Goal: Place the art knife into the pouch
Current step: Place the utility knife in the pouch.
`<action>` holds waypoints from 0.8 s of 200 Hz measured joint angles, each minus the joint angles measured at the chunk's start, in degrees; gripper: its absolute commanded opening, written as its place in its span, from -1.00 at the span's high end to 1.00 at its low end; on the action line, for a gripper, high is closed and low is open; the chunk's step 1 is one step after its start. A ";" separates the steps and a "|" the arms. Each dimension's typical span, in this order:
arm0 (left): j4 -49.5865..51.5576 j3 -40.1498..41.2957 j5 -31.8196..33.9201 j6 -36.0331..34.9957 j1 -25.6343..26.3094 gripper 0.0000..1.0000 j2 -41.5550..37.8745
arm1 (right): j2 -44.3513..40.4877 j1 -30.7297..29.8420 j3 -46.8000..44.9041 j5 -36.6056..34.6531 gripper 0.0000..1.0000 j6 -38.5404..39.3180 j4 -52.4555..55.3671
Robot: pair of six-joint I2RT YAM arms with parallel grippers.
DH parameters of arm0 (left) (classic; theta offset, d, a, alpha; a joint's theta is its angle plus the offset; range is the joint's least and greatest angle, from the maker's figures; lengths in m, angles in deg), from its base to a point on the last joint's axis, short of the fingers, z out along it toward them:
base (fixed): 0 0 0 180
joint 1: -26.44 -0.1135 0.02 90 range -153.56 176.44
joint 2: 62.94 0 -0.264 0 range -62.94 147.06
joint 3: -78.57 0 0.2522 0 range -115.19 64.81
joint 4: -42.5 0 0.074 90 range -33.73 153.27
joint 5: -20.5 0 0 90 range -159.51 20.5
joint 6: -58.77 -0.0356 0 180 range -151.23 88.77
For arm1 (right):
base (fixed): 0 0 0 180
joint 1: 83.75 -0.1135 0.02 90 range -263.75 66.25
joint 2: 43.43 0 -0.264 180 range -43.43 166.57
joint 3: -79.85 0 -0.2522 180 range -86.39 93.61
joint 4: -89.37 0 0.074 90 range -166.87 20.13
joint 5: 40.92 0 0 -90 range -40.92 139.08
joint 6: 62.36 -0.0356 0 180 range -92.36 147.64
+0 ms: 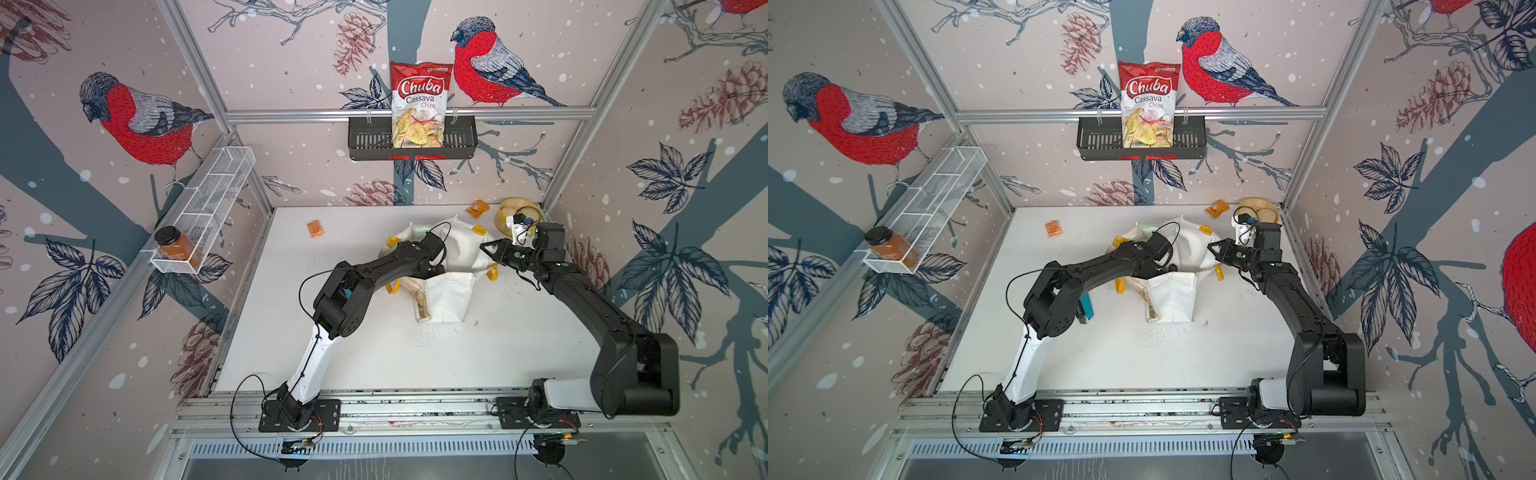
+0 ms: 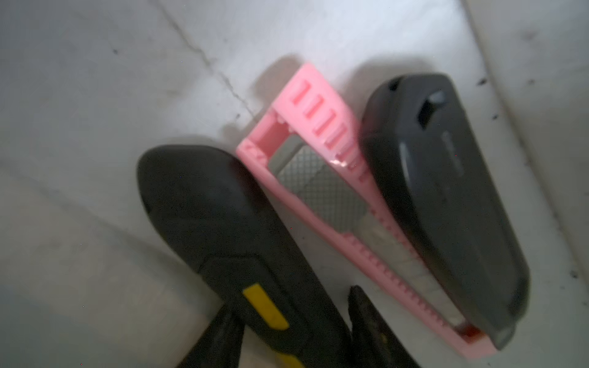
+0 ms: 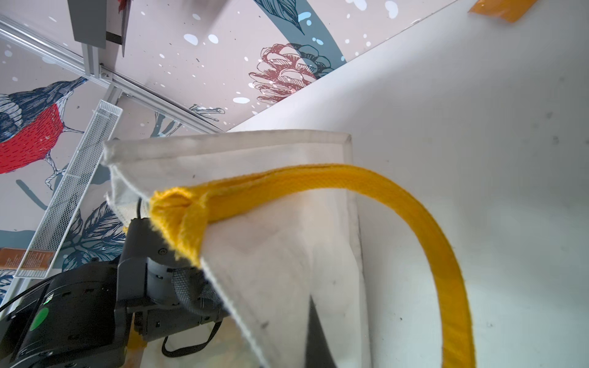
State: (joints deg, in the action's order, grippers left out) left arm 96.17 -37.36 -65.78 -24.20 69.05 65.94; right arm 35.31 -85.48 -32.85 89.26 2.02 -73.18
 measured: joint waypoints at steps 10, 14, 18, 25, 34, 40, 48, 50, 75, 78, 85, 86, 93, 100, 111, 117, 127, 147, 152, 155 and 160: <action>0.20 0.52 0.42 -0.46 -0.22 -0.06 -0.63 | -0.11 0.59 0.04 -0.22 1.00 0.02 0.76; 0.26 0.74 0.55 -0.79 -0.35 -0.06 -0.98 | -0.15 0.76 0.07 -0.22 1.00 0.04 1.01; 0.33 0.87 0.55 -1.05 -0.46 -0.06 -1.22 | -0.24 0.94 0.11 -0.24 1.00 0.07 1.27; 0.50 1.05 0.57 -1.53 -0.68 -0.07 -1.75 | -0.37 1.27 0.17 -0.24 1.00 0.17 1.57; 0.79 1.16 0.57 -2.51 -1.05 -0.07 -2.36 | -0.50 1.64 0.37 -0.20 1.00 0.24 2.10; 0.85 1.16 0.55 -3.10 -1.36 -0.07 -2.64 | -0.59 1.92 0.55 -0.17 1.00 0.33 2.51; 0.85 1.11 0.52 -4.07 -1.79 -0.06 -2.84 | -0.59 2.14 0.72 -0.15 1.00 0.39 2.93; 0.85 1.09 0.50 -4.24 -1.92 -0.06 -2.84 | -0.59 2.19 0.76 -0.17 1.00 0.42 3.04; 1.20 0.79 -0.22 -6.34 -3.23 -0.06 -2.86 | -0.66 2.23 1.31 0.07 1.00 1.42 4.79; 1.18 0.74 -0.31 -6.56 -3.34 -0.07 -2.91 | -0.68 2.23 1.40 0.07 1.00 1.51 4.94; 1.16 0.68 -0.39 -7.04 -3.50 -0.06 -2.97 | -0.81 2.23 1.62 0.07 1.00 1.73 5.38; 1.14 0.68 -0.39 -7.04 -3.52 -0.06 -2.99 | -0.81 2.23 1.64 0.07 1.00 1.73 5.40; 1.11 0.66 -0.42 -7.26 -3.54 -0.06 -3.13 | -0.98 2.23 1.84 0.07 1.00 1.92 5.68; 1.14 0.63 -0.46 -7.45 -3.54 -0.06 -3.23 | -1.14 2.25 1.97 0.07 1.00 1.99 5.86; 0.98 0.52 -0.68 -7.58 -3.54 -0.04 -3.28 | -1.27 2.27 2.16 0.09 1.00 2.12 6.03; 1.01 0.35 -0.74 -7.58 -3.54 -0.04 -3.28 | -1.27 2.25 2.19 0.13 1.00 2.12 5.99; 1.27 -0.13 -0.74 -7.56 -3.54 -0.04 -3.26 | -1.27 1.95 2.19 0.07 1.00 2.12 5.95; 2.58 -1.29 -0.70 -7.45 -3.28 -0.04 -3.28 | -1.09 -0.24 2.36 -1.01 1.00 2.14 4.55; 3.23 -1.66 -0.74 -7.39 -3.04 -0.04 -3.28 | -0.96 -0.94 2.38 -1.25 1.00 2.14 3.98; 3.61 -1.88 -0.76 -7.39 -2.91 -0.04 -3.28 | -0.85 -1.44 2.38 -1.44 1.00 2.14 3.52; 4.04 -2.29 -0.74 -7.37 -2.67 -0.04 -3.32 | -0.70 -2.23 2.38 -1.55 1.00 2.14 2.89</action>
State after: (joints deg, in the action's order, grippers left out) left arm 100.21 -39.66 -66.52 -31.57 66.38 62.62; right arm 34.61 -87.71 -30.46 87.71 4.16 -70.30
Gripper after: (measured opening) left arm 0.520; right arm 0.058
